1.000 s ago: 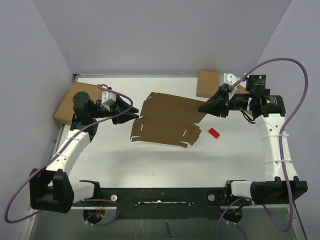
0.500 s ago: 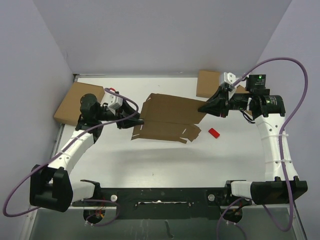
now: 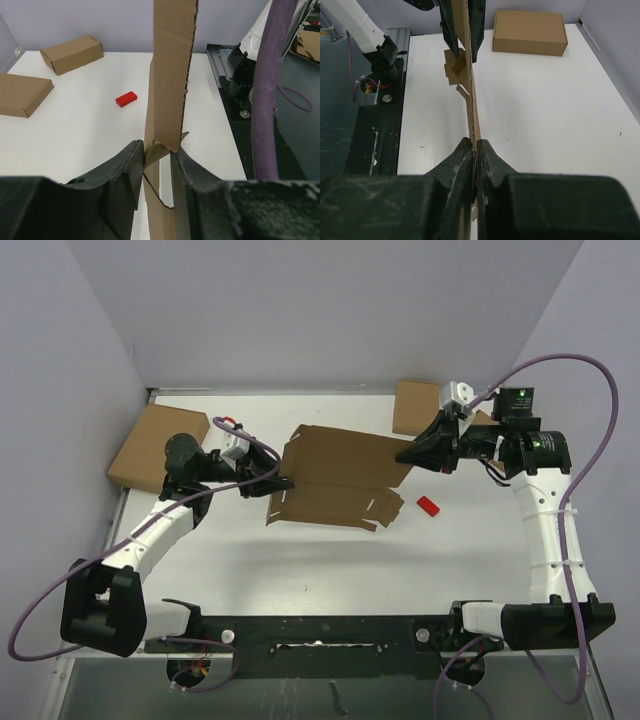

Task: Fold the paper box

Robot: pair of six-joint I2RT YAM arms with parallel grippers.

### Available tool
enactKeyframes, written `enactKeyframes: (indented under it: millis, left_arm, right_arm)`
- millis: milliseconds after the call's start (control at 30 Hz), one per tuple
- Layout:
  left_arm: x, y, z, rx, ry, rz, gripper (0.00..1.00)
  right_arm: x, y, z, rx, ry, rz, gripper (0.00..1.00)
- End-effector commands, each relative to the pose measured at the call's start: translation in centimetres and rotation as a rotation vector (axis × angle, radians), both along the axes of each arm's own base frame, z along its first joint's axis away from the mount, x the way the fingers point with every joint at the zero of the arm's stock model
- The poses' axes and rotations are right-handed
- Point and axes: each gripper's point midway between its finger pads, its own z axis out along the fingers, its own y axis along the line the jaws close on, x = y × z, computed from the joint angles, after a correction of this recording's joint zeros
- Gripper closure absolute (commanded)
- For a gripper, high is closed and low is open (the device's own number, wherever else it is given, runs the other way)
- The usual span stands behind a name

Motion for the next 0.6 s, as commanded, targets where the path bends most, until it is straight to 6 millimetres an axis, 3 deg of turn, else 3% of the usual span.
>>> enactKeyframes:
  millis: [0, 133, 333, 367, 433, 567]
  left_arm:
    - [-0.2, -0.6, 1.1, -0.044, -0.053, -0.007, 0.76]
    - [-0.3, -0.7, 1.2, -0.053, -0.040, -0.018, 1.00]
    - [-0.4, -0.7, 1.2, -0.060, -0.024, -0.013, 1.00]
    - [-0.3, -0.6, 1.4, -0.065, -0.019, -0.001, 0.97]
    - [0.4, -0.1, 1.9, -0.092, 0.013, 0.068, 0.72]
    - [1.9, 2.8, 5.0, -0.190, 0.104, 0.282, 0.46]
  right_arm:
    - [-1.7, 0.6, 2.0, 0.062, -0.051, 0.069, 1.00]
    - [-1.5, 0.6, 1.9, 0.059, -0.048, 0.064, 1.00]
    - [-1.0, 0.4, 1.5, 0.039, -0.045, 0.034, 1.00]
    - [-0.9, 0.4, 1.4, 0.036, -0.044, 0.030, 1.00]
    - [-0.7, 0.2, 1.2, 0.028, -0.044, 0.013, 1.00]
    - [-0.3, -0.4, 0.7, 0.016, -0.038, -0.021, 1.00]
